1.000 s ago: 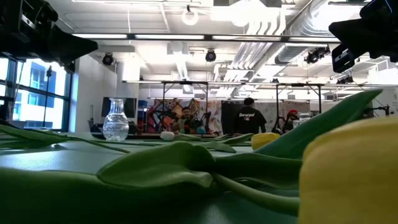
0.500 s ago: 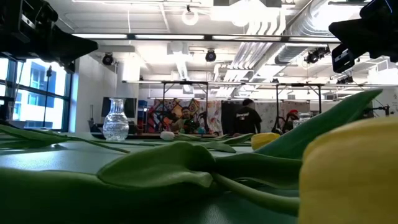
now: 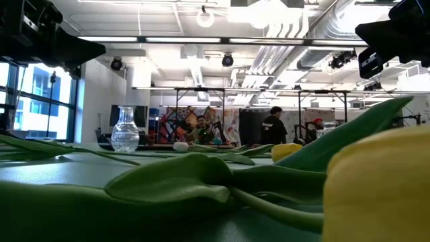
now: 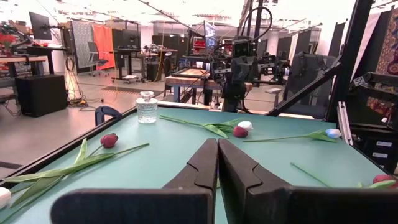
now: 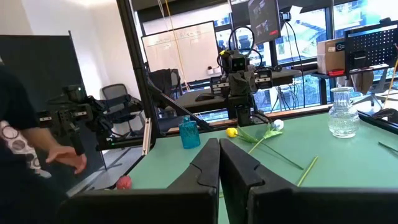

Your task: Sort flowers into vase by color

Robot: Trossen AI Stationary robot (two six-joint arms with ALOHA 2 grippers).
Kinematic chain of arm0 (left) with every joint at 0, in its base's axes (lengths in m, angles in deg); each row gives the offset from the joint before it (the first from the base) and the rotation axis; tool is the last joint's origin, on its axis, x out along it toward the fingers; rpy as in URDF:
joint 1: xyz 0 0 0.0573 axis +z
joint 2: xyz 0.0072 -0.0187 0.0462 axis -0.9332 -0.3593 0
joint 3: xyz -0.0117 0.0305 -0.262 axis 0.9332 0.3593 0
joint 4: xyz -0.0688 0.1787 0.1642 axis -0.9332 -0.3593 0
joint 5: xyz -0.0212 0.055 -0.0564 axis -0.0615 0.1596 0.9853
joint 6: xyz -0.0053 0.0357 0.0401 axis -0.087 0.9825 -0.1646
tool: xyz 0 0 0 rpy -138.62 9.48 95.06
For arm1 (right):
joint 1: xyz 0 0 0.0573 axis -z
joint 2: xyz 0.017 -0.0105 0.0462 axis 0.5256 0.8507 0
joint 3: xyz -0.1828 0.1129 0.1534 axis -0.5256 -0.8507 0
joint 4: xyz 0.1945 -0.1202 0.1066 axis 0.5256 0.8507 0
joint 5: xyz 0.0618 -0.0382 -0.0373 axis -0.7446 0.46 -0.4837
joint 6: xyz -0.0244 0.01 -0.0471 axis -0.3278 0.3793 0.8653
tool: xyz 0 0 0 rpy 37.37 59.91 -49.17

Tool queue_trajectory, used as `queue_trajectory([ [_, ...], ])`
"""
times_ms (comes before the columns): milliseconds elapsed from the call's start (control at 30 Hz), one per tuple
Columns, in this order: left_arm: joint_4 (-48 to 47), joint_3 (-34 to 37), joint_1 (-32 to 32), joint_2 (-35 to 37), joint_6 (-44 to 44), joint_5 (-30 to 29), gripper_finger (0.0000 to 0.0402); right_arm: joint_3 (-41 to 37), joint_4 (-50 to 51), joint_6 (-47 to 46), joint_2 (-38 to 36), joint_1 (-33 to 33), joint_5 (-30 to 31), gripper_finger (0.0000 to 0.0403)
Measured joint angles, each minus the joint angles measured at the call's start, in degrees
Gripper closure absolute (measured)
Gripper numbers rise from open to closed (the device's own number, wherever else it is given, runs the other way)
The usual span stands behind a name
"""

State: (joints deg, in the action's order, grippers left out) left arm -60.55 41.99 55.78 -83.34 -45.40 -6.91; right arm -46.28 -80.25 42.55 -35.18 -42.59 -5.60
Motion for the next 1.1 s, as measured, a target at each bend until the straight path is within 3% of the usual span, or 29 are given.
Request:
queue_trajectory([
  [200,0.0,0.0,0.0,0.0,0.0,0.0,0.0402,0.0,0.0,0.0,0.0,0.0,0.0,0.0402],
  [433,0.0,0.0,0.0,0.0,-1.0,0.0,0.0402,0.0,0.0,8.8,0.0,0.0,0.6,0.0402],
  [667,0.1,0.0,0.0,0.0,-1.6,0.0,0.0401,0.0,-0.1,8.5,0.0,0.0,1.1,0.0402],
  [833,1.2,0.0,0.0,0.0,-1.6,0.0,0.0402,0.4,-3.5,2.4,0.0,0.0,8.6,0.0402],
  [967,0.0,0.0,0.0,0.0,-3.9,0.0,0.0402,1.0,-4.3,-3.9,0.0,0.0,8.7,0.0402],
  [1100,0.2,0.0,0.0,0.0,-8.9,0.1,0.0401,0.9,-3.4,-18.1,0.0,-0.2,4.4,0.0402],
])
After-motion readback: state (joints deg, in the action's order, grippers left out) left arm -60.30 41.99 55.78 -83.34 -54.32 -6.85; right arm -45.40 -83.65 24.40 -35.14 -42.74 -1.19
